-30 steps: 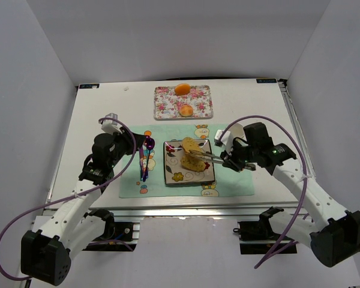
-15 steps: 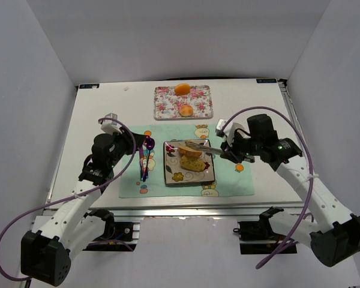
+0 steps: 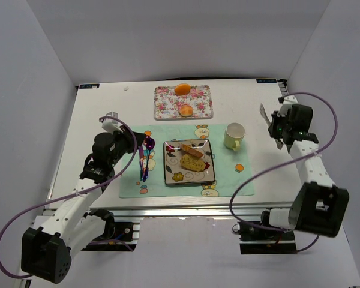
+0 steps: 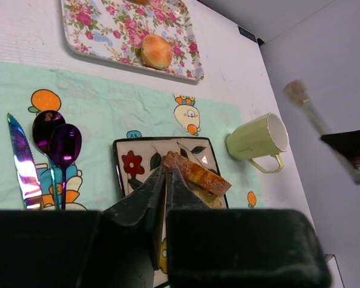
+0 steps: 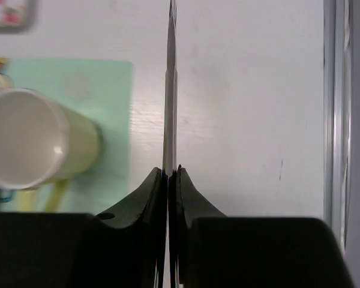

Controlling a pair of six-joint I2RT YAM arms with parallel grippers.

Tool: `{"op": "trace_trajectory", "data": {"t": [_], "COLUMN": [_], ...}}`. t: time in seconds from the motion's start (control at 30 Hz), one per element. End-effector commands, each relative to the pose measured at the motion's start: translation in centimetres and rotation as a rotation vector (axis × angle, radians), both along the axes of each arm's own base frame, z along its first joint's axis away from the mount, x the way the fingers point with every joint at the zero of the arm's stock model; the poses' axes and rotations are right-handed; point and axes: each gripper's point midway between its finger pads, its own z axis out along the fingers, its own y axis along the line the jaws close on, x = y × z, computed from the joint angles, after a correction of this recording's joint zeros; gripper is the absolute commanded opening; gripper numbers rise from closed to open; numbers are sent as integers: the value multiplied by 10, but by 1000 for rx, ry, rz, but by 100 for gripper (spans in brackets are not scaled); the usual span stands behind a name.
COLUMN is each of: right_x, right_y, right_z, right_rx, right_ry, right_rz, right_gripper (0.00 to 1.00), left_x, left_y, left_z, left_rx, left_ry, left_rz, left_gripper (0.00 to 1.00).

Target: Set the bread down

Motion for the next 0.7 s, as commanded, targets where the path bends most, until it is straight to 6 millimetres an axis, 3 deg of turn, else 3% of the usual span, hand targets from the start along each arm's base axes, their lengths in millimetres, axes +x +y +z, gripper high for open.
{"op": "trace_trajectory", "data": {"t": [0.0, 0.07, 0.1, 0.23, 0.33, 0.37, 0.4, 0.43, 0.47, 0.5, 0.63, 0.67], "right_x": [12, 18, 12, 12, 2, 0, -12, -13, -16, -21, -21, -13], "right_y": [-34, -41, -44, -54, -59, -61, -62, -64, -67, -70, -76, -79], "right_z": [-47, -73, -91, -122, -138, -138, -144, -137, -135, -134, -108, -88], "right_rx": [41, -1, -6, -11, -16, -10, 9, 15, 9, -14, -44, -56], "right_ry": [49, 58, 94, 142, 205, 213, 260, 249, 250, 263, 235, 188], "right_rz": [-165, -158, -161, -162, -152, -147, -124, -116, -119, -103, -134, -138], "right_gripper": [0, 0, 0, 0, 17, 26, 43, 64, 64, 79, 86, 88], "left_x": [1, 1, 2, 3, 4, 4, 5, 5, 5, 5, 6, 6], "left_y": [-4, -5, -5, -5, -5, -4, -4, -3, -3, -3, -6, -6], "left_z": [7, 6, 6, 9, 10, 11, 12, 10, 11, 10, 7, 6], "left_rx": [-22, -21, -14, -1, -8, -8, -6, -4, -6, -6, -5, -3], "left_ry": [-25, -19, -20, -16, -19, -19, -18, -15, -18, -15, -7, -5], "left_rz": [-22, -25, -28, -29, -21, -20, -17, -14, -12, -12, -26, -28], "left_gripper": [17, 18, 18, 22, 24, 25, 26, 28, 29, 29, 30, 30]}}
